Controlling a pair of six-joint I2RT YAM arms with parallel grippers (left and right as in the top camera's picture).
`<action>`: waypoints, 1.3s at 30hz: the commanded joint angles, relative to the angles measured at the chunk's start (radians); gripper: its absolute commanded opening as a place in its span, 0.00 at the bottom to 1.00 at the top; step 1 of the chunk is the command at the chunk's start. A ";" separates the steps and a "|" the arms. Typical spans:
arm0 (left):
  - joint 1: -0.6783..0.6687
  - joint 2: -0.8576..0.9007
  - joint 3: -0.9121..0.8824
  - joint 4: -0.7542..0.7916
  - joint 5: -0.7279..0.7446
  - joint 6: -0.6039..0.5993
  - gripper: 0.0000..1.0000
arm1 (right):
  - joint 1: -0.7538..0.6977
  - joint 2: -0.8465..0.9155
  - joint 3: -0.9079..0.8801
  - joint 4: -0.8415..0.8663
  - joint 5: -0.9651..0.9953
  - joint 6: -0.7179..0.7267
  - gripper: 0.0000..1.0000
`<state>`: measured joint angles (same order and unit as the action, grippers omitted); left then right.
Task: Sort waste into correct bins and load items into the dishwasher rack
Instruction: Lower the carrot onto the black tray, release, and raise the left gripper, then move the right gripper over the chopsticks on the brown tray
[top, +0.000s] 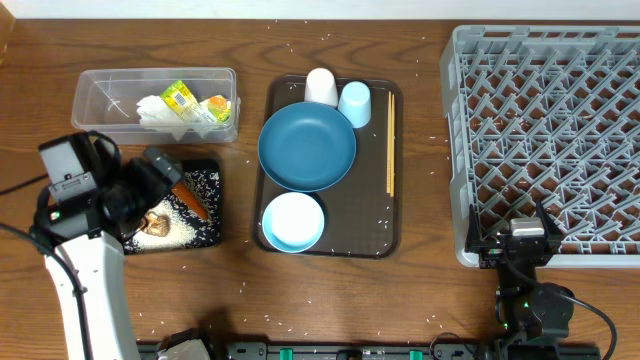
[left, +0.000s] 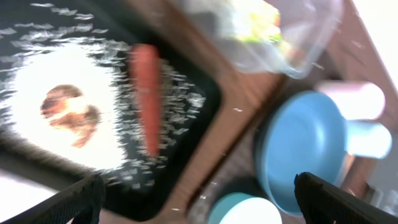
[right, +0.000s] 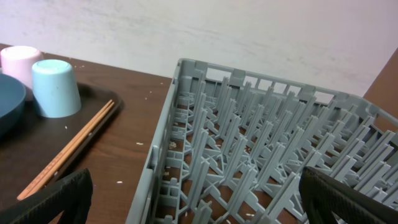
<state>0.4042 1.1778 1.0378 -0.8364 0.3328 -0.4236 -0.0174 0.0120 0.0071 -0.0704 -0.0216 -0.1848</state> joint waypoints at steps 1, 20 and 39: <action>0.053 -0.012 -0.006 -0.040 -0.162 -0.145 0.98 | -0.008 -0.006 -0.001 -0.005 0.006 0.004 0.99; 0.183 -0.009 -0.006 -0.090 -0.169 -0.210 0.98 | -0.008 -0.006 -0.001 -0.005 0.006 0.004 0.99; 0.183 -0.009 -0.006 -0.090 -0.169 -0.210 0.98 | -0.008 -0.006 -0.001 0.409 -0.835 1.146 0.99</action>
<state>0.5816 1.1740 1.0374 -0.9211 0.1764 -0.6292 -0.0174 0.0116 0.0067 0.3000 -0.7937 0.6830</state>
